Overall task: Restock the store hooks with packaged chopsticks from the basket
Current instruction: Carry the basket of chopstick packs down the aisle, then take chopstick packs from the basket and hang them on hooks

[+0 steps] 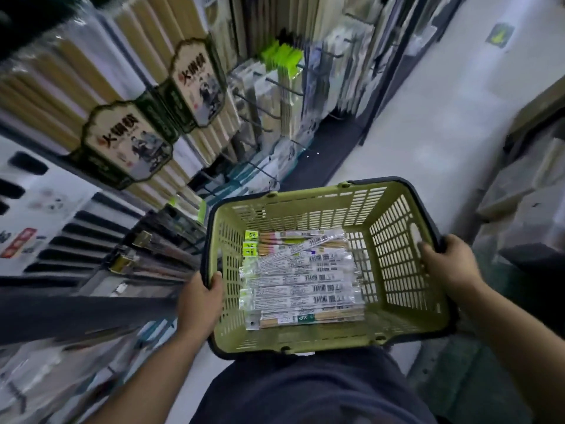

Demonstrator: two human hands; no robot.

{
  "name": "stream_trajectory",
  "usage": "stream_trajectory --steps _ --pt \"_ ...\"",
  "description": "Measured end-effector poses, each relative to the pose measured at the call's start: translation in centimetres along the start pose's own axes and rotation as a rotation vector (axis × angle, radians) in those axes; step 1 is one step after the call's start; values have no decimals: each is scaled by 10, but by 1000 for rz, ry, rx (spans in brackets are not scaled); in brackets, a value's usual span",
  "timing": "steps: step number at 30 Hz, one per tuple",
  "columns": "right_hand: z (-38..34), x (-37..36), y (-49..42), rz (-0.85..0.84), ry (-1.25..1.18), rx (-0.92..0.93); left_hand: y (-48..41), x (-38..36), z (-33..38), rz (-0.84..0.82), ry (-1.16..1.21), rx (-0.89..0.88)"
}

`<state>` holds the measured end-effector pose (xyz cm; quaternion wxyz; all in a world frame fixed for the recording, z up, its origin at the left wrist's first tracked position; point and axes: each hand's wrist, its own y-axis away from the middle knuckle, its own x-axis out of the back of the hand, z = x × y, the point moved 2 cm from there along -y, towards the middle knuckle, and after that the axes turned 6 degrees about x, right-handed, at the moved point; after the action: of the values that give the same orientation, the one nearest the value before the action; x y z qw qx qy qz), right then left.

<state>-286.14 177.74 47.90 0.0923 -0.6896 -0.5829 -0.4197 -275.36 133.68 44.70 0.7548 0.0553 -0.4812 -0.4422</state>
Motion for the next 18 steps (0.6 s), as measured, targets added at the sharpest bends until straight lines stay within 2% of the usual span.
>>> stream_trajectory --steps 4,7,11,18 --pt "-23 -17 -99 -120 111 71 -1 -38 9 92 42 155" --pt "-39 -28 -145 -184 182 140 1 -65 9 128 30 280" --pt "-53 -56 -194 -260 275 223 4 -101 -3 167 135 403" --pt "-6 -155 -253 -442 426 328 -12 -179 -70 208 179 583"
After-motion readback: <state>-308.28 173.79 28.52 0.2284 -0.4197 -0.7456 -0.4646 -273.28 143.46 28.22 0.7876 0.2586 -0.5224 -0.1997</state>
